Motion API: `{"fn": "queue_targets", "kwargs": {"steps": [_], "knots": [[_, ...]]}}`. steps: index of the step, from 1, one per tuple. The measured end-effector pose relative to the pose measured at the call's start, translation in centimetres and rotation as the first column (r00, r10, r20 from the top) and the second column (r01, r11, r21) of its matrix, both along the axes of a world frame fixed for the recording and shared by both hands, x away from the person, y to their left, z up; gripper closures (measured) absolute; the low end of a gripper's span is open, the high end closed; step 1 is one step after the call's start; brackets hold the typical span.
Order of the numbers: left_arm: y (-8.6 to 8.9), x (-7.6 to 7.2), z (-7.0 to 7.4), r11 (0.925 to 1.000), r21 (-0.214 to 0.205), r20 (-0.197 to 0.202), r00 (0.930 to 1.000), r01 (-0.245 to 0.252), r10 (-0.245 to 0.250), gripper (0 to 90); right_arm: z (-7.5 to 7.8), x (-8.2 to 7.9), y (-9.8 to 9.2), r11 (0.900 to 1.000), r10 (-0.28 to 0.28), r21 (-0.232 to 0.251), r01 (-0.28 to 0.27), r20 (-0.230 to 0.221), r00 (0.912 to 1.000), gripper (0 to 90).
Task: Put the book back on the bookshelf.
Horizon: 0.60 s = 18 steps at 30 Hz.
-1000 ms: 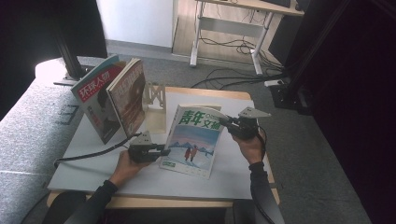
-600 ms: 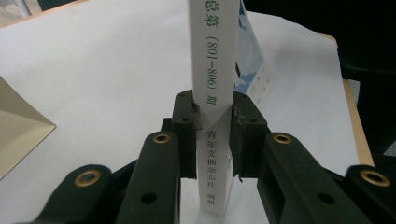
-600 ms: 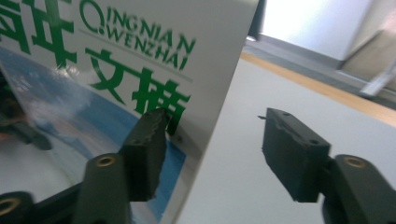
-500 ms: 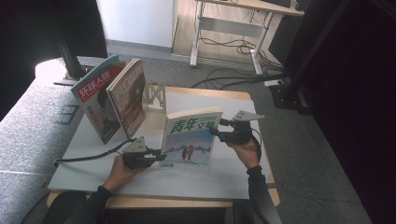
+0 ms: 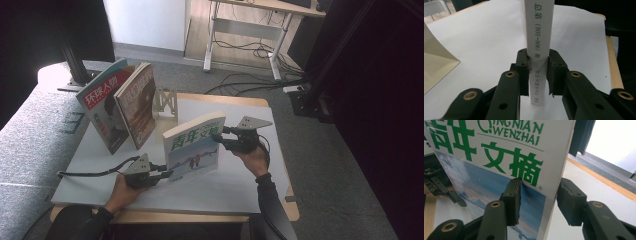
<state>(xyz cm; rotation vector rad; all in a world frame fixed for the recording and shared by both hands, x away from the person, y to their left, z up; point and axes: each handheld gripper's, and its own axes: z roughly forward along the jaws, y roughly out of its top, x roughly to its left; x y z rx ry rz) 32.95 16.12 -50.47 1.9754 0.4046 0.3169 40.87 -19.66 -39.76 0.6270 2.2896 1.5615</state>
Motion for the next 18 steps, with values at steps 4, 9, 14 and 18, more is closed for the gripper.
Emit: {"fn": "queue_targets", "kwargs": {"steps": [4,9,14,18], "knots": [[-0.3,-0.2,0.3,0.9994,0.034,0.030,0.9995,-0.009,0.008,71.9,-0.2,-0.5,-0.5,0.9998,0.008,0.015,-0.008,0.009,0.9999,57.0],[-0.8,-0.3,1.0,0.9988,0.048,0.040,0.9992,-0.012,0.010,68.5,-0.4,-0.6,-0.9,0.9994,0.015,0.032,-0.015,-0.001,0.9999,57.4],[-1.1,0.0,2.2,0.9999,0.015,0.005,1.0000,-0.007,0.007,62.6,-0.4,-0.7,-0.8,0.9995,0.011,0.028,-0.011,0.001,0.9999,57.3],[-1.6,0.2,3.4,0.9998,0.008,0.000,0.9999,-0.016,0.016,60.1,-0.4,-0.7,-0.8,0.9995,0.009,0.030,-0.009,0.001,1.0000,57.4]]}}
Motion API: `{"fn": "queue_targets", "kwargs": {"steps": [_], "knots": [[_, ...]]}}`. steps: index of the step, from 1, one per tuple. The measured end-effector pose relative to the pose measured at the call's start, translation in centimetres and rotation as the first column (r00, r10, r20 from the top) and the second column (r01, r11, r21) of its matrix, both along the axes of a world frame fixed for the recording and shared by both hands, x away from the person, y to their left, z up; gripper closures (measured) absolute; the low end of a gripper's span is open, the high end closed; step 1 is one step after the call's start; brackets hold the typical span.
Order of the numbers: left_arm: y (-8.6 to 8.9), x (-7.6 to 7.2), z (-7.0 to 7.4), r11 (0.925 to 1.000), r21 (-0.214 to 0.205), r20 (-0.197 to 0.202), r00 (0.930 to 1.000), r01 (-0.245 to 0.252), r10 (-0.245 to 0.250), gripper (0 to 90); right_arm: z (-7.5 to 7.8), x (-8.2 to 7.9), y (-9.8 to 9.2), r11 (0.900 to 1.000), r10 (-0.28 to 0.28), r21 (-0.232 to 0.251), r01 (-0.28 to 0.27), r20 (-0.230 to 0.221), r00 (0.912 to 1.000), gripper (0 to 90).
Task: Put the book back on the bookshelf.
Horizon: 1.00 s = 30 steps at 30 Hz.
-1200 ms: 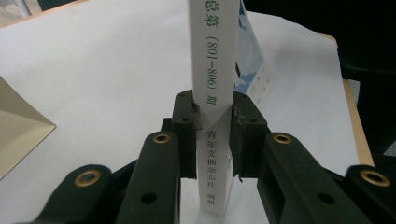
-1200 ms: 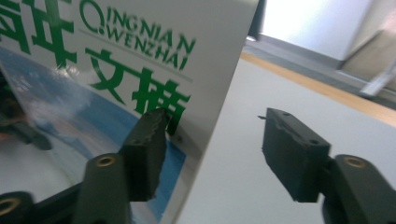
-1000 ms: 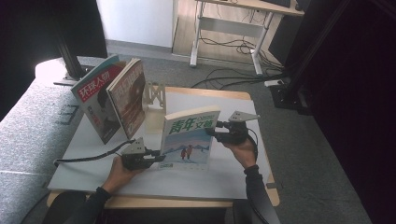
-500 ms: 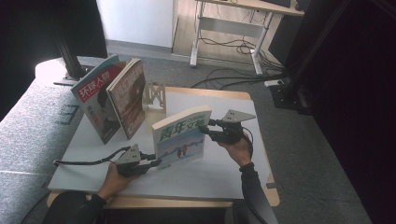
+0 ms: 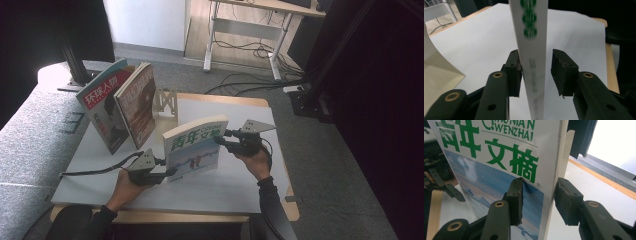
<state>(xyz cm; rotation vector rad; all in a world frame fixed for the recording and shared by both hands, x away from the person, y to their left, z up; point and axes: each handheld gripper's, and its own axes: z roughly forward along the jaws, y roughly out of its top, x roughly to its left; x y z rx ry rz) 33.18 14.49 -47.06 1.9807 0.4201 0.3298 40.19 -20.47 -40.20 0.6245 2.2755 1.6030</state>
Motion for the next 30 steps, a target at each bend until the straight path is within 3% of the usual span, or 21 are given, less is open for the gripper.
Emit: {"fn": "queue_targets", "kwargs": {"steps": [7,11,13,15,26,30], "knots": [[-1.0,0.9,2.9,0.9998,-0.016,-0.025,0.9996,-0.010,0.010,54.5,0.0,0.0,0.0,1.0000,-0.004,-0.001,0.004,0.001,1.0000,57.4],[-1.3,1.3,3.9,0.9999,-0.001,-0.029,0.9995,-0.017,0.017,52.7,-0.1,0.0,0.1,1.0000,-0.006,-0.001,0.006,0.000,1.0000,57.4],[-1.4,1.7,4.5,0.9999,-0.003,-0.056,0.9984,-0.011,0.011,52.0,-0.1,0.1,0.1,1.0000,-0.006,-0.001,0.006,0.000,1.0000,57.4],[-1.7,2.2,5.5,0.9999,0.011,-0.053,0.9986,-0.007,0.007,51.1,-0.1,0.1,0.2,1.0000,-0.008,0.000,0.008,0.001,1.0000,57.4],[-2.1,2.9,9.1,0.9998,-0.020,-0.044,0.9990,-0.008,0.007,50.4,-0.1,0.2,0.3,0.9999,-0.010,-0.006,0.010,0.004,0.9999,57.4],[-2.3,3.1,10.7,0.9991,-0.010,-0.022,0.9989,-0.042,0.042,53.9,0.0,0.2,0.4,0.9999,-0.013,-0.008,0.013,0.004,0.9999,57.4]]}}
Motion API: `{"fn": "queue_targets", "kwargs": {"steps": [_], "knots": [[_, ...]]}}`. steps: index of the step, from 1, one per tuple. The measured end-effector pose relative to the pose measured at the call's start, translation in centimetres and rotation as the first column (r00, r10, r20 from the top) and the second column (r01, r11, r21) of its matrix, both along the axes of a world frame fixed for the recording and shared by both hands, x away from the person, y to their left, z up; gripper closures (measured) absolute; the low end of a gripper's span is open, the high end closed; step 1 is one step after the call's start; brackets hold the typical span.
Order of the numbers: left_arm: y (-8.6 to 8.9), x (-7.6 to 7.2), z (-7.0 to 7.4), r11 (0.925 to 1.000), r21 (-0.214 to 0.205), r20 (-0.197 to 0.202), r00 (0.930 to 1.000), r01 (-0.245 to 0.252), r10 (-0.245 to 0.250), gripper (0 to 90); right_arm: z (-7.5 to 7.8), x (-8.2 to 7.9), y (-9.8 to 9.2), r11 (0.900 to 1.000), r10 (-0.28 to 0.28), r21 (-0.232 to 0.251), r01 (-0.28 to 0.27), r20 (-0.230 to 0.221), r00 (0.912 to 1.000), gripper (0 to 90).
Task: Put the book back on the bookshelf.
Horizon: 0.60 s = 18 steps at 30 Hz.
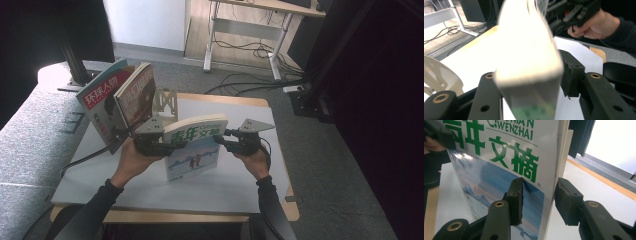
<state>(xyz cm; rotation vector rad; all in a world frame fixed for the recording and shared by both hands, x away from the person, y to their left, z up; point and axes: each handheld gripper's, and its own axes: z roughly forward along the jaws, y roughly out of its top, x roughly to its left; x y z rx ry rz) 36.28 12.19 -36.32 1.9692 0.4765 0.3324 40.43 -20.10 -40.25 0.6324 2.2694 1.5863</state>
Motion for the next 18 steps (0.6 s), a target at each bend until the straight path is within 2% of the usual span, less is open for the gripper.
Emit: {"fn": "queue_targets", "kwargs": {"steps": [2,3,6,12,15,18], "knots": [[-0.1,0.0,0.3,0.9999,0.010,0.007,1.0000,-0.005,0.005,55.9,0.0,0.0,0.0,1.0000,-0.001,-0.001,0.001,0.000,1.0000,57.3],[-0.2,0.1,0.5,0.9997,0.024,0.017,0.9998,-0.011,0.010,63.5,0.0,0.1,0.1,1.0000,-0.002,-0.002,0.002,0.001,1.0000,57.3],[-0.5,0.1,0.9,0.9988,0.046,0.022,0.9996,-0.016,0.015,70.6,0.0,0.1,0.1,1.0000,-0.001,-0.005,0.001,0.000,1.0000,57.2],[-0.5,0.0,0.9,0.9992,0.040,0.015,0.9999,0.001,-0.001,72.3,0.0,0.1,0.0,0.9997,-0.007,-0.024,0.007,0.000,1.0000,50.9],[-0.5,0.1,1.0,0.9986,0.051,0.020,0.9998,-0.011,0.009,72.1,-0.3,-0.1,-0.4,0.9968,-0.044,-0.066,0.045,0.011,0.9990,41.9],[-0.5,0.3,1.0,0.9986,0.052,0.015,0.9999,-0.010,0.009,72.1,-0.6,-0.1,-0.9,0.9952,-0.067,-0.071,0.067,0.004,0.9978,38.2]]}}
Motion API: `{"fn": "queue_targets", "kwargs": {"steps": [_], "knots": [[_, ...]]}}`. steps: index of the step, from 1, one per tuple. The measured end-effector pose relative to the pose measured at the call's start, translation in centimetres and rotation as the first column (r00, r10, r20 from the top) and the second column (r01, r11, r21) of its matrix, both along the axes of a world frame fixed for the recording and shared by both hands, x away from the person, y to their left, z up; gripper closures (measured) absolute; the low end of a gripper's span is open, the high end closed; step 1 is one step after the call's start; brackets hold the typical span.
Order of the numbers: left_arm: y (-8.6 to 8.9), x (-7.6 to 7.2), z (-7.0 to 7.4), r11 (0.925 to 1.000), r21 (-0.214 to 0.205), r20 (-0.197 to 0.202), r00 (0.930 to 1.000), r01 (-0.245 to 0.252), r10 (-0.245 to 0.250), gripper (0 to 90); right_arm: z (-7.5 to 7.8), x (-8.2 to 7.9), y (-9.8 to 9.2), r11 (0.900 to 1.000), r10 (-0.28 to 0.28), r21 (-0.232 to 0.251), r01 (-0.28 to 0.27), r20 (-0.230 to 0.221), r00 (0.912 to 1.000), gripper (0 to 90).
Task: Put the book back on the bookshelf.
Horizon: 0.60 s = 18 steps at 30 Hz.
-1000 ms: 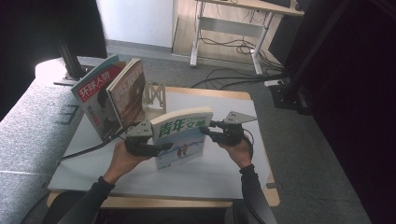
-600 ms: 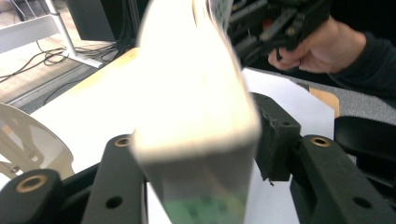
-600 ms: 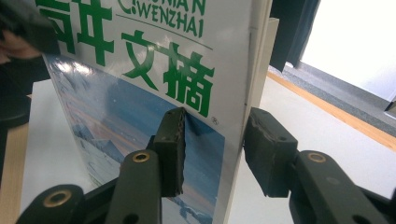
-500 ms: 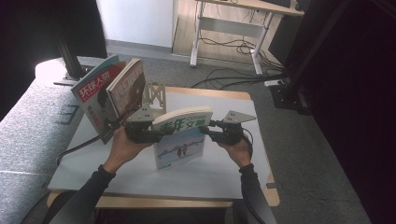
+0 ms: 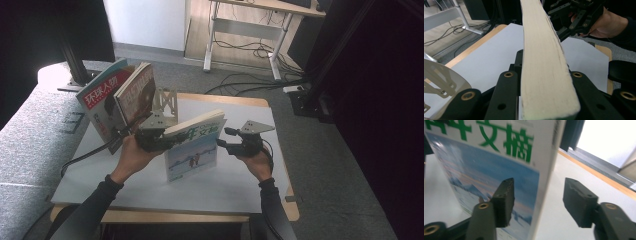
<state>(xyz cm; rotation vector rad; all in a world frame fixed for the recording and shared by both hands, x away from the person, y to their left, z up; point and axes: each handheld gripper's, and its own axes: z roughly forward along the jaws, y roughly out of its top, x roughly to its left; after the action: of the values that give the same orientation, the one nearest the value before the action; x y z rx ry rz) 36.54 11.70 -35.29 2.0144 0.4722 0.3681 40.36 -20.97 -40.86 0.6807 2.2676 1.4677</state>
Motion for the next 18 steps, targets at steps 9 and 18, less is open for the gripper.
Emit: {"fn": "queue_targets", "kwargs": {"steps": [9,18], "knots": [[0.0,0.1,0.2,0.9997,0.002,-0.027,0.9994,0.023,-0.023,72.3,-2.9,0.7,-2.8,0.9805,-0.190,-0.064,0.186,-0.063,0.9798,20.3],[0.0,0.3,0.2,0.9999,0.001,-0.034,0.9993,0.017,-0.017,72.2,-6.4,1.2,-4.3,0.9430,-0.327,-0.117,0.312,-0.157,0.9318,6.6]]}}
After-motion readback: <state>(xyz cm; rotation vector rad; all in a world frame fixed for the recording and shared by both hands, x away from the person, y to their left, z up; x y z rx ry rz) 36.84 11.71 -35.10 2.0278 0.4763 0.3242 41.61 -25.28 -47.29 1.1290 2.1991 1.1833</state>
